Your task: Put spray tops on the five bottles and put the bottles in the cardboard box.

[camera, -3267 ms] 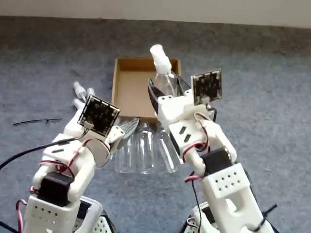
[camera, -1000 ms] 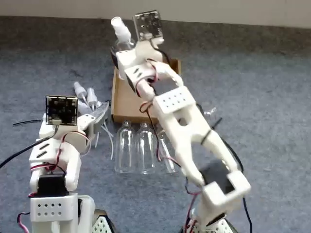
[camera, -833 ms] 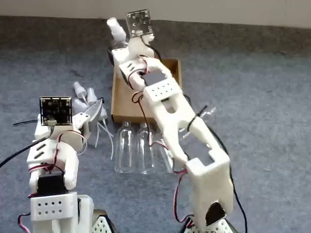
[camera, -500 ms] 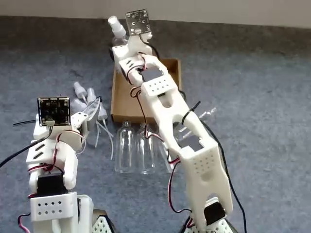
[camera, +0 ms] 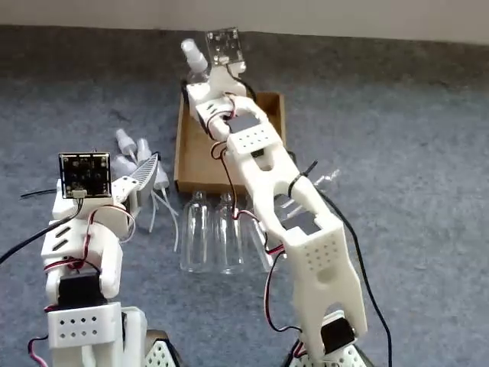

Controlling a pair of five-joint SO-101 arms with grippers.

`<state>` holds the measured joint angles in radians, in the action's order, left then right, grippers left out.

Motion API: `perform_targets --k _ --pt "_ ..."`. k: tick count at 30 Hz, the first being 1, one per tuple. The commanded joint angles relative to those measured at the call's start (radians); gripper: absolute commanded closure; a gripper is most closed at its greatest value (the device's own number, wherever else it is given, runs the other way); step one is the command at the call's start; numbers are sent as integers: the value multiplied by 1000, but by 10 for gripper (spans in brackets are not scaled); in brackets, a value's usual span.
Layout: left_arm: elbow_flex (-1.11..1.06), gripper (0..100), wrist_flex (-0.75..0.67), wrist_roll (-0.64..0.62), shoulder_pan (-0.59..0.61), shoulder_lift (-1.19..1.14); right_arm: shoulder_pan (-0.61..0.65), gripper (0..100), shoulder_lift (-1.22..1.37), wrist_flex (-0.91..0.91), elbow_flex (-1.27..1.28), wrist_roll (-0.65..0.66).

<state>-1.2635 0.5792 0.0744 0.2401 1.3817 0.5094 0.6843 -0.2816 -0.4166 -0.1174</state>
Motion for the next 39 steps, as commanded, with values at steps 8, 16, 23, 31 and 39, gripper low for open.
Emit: perform_targets --k 8,16,23,31,39 --pt "5 660 -21 -6 4 4 2 994 -36 171 59 0" --pt "5 660 -20 -6 4 4 4 994 -28 171 62 0" --pt "5 660 -20 -8 4 4 16 994 -27 188 101 29" --pt "5 660 -17 -8 4 4 30 994 -35 228 160 58" --pt "5 660 -17 -8 4 4 30 985 -28 228 165 34"
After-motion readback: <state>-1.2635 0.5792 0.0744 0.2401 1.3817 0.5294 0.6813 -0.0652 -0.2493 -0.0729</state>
